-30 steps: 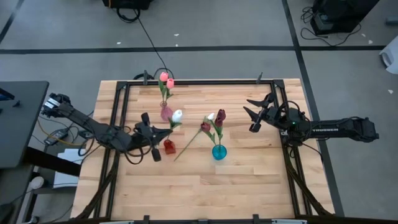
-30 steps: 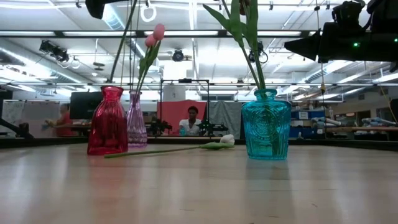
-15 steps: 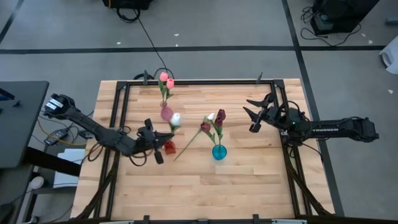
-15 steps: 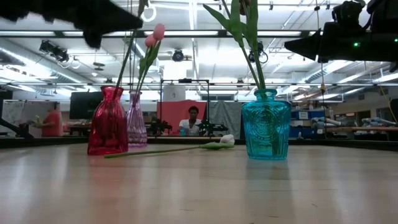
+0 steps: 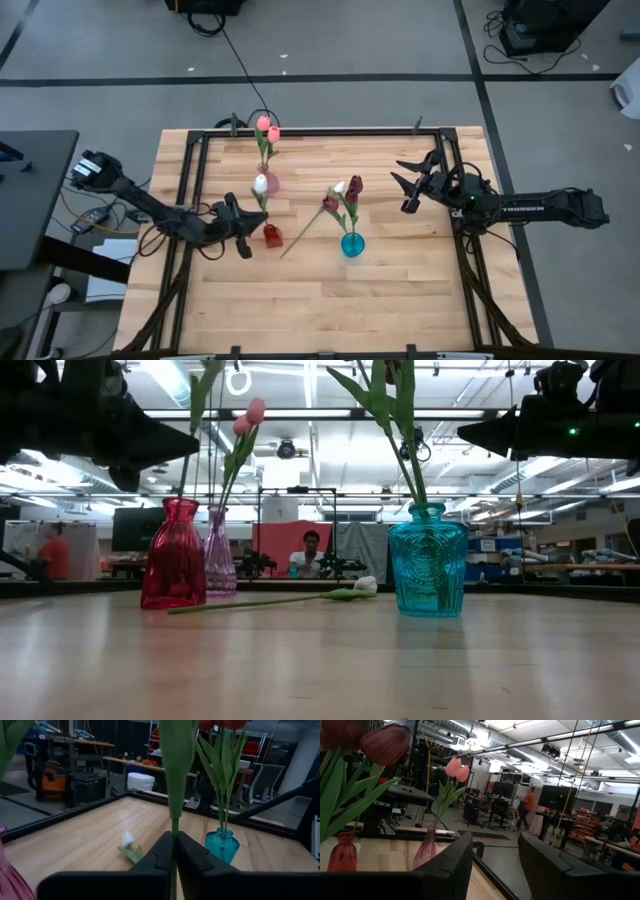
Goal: Sort flowers into vase by color
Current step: Put the bottom white flower into the red vase, then adjust the red vase
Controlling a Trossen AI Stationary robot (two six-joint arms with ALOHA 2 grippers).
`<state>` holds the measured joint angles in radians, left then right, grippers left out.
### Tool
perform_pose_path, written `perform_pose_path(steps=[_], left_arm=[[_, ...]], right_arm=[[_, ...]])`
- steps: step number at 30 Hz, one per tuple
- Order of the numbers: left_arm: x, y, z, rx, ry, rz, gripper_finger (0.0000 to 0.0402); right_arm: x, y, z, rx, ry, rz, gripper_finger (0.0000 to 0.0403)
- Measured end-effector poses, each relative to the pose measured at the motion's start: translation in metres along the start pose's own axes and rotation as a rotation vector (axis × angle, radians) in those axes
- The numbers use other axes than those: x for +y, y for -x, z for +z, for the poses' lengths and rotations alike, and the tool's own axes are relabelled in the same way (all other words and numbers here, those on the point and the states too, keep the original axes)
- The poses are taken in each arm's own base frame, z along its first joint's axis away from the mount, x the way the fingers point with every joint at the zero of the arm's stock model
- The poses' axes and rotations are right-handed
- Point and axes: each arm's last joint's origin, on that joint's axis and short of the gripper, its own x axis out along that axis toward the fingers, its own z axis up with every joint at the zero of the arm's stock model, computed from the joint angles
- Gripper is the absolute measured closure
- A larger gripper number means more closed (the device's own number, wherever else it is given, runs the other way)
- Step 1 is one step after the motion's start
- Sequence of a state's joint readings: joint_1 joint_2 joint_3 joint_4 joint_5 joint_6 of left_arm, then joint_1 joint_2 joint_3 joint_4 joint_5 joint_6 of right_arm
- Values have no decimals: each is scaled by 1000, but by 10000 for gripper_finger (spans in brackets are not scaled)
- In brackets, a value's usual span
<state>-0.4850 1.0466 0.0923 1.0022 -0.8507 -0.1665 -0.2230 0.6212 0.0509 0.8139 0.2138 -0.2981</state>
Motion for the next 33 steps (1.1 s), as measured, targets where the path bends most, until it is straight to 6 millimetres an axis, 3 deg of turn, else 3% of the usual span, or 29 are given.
perform_pose_path(steps=[8,12,18,22,29,33], left_arm=[[-1,0,-1,7,25,-20,270],[-9,2,1,29,9,-64,240],[-27,5,1,123,-79,-26,245],[-39,7,12,177,-149,47,259],[-69,-2,48,333,9,-65,282],[-95,-16,47,426,50,-156,290]], right_arm=[[0,0,0,0,0,1,234],[0,0,-1,7,2,3,234],[1,0,-2,17,4,6,234],[1,0,-2,19,-1,7,234],[1,0,-2,18,-3,8,234],[1,0,-2,17,-4,8,234]])
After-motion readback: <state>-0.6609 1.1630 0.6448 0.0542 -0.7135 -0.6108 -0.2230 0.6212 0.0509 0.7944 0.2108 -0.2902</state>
